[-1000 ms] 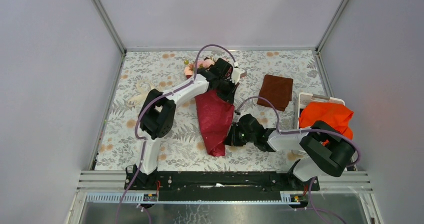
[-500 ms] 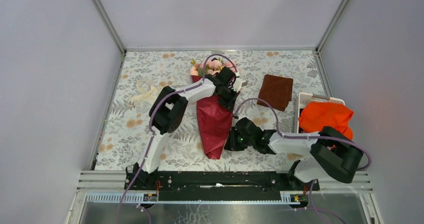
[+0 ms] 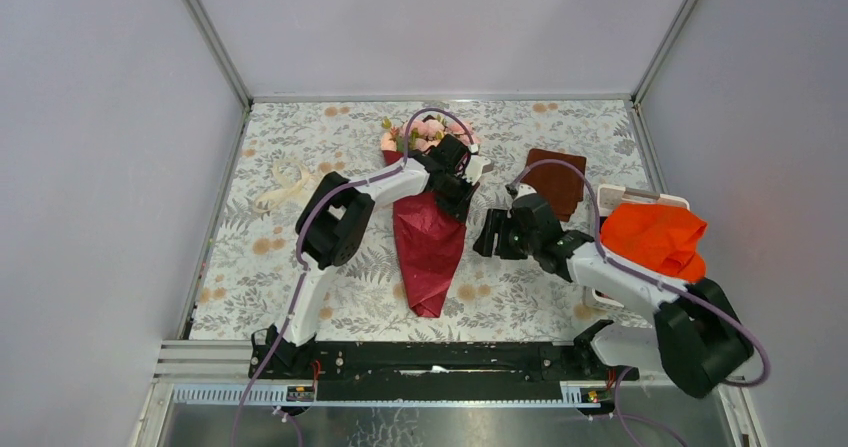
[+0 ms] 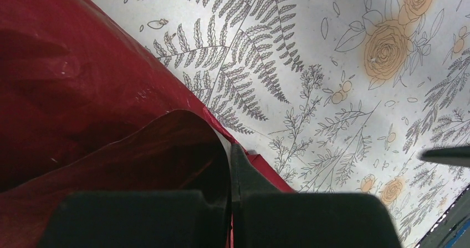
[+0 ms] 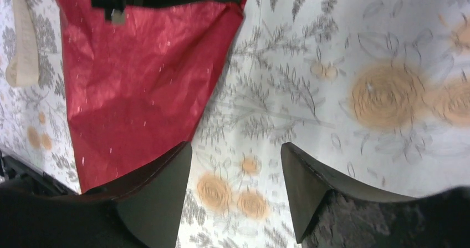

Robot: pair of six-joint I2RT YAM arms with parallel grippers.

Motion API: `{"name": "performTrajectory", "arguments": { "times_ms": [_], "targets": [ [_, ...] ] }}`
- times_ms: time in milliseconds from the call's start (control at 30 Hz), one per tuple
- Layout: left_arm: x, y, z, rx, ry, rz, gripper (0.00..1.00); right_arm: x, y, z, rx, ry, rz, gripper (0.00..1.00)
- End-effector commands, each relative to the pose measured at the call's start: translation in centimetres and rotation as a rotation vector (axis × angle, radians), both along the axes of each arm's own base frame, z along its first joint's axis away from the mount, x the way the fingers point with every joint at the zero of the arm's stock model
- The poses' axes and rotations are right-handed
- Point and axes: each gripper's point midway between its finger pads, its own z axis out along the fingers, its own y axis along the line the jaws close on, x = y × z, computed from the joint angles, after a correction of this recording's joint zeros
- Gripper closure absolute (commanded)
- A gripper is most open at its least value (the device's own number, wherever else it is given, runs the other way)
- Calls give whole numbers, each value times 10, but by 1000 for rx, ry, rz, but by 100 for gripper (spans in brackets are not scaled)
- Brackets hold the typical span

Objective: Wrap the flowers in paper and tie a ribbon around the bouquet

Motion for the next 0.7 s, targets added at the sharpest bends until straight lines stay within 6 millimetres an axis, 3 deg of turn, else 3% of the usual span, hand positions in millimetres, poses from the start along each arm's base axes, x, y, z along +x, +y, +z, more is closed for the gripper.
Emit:
{"name": "performTrajectory", "arguments": {
  "times_ms": [0,133,300,367,533,633,667],
  "targets": [
    [-4,3,-7,22,-9,-10,100,43,34,11,135,-50,36,32],
    [-5,2,-4,13,-7,-12,100,54,59,-3,208,3,81,33],
    [-4,0,-1,4,-6,-13,100,52,81,-26,301,91,120,40],
    [-4,0,0,3,-8,-12,100,49,85,-34,325,126,127,50],
    [-1,0,6,-2,-24,-12,100,44,79,-49,307,160,85,86],
    [9,-2,22,-8,-72,-14,100,43,70,-58,258,177,52,95],
    [14,-3,32,-9,-94,-21,94,43,68,-60,242,180,46,97]
  ]
}}
